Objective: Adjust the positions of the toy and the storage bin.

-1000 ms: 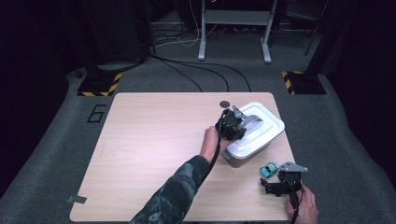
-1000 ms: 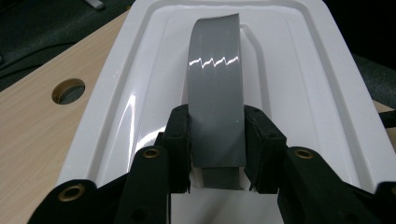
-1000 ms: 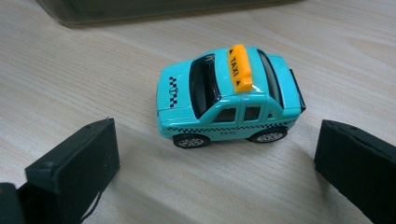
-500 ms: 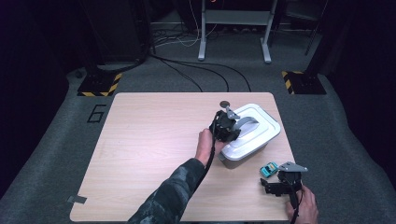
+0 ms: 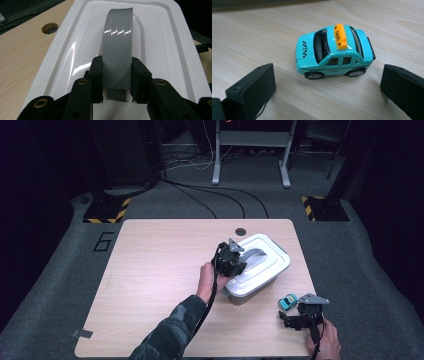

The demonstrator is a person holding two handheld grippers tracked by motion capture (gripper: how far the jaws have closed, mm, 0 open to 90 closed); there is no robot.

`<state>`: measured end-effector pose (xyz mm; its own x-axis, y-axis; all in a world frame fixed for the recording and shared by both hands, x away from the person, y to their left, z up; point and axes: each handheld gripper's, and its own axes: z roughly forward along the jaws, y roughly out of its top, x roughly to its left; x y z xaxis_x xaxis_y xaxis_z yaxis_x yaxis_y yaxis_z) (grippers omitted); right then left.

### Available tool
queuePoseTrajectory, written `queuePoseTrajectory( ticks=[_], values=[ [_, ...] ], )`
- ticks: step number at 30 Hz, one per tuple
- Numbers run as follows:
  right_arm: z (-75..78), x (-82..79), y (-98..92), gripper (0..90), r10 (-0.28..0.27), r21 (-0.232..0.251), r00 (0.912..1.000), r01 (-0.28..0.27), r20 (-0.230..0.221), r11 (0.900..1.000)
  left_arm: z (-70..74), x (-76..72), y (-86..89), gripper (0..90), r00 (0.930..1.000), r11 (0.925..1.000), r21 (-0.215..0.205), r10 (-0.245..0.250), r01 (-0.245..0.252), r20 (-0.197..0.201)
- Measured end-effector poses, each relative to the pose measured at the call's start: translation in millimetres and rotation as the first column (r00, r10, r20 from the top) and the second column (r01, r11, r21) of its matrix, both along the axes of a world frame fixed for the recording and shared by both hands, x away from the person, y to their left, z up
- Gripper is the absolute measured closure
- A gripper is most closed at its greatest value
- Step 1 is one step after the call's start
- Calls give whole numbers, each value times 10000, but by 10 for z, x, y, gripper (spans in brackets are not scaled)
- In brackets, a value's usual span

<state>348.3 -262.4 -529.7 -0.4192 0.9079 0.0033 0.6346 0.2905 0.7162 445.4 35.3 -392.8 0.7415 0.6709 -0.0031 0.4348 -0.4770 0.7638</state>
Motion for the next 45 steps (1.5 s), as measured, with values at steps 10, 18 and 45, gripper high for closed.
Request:
queuePoseTrajectory(
  ticks=[10, 18, 45],
  values=[
    [0, 0, -3, 0, 45, -37, 10000, -45, -1, 10000, -14, -197, 211, 674, 9992, 9992, -102, 393, -392, 103],
    [0, -1, -3, 0, 35, -47, 10000, -35, -1, 10000, -19, -373, 364, 675, 9960, 9961, -85, 885, -884, 138],
    [0, -1, -4, 0, 39, -51, 10000, -39, 8, 10000, -54, -857, 755, 674, 9761, 9755, -436, 2167, -2158, 186]
  ],
)
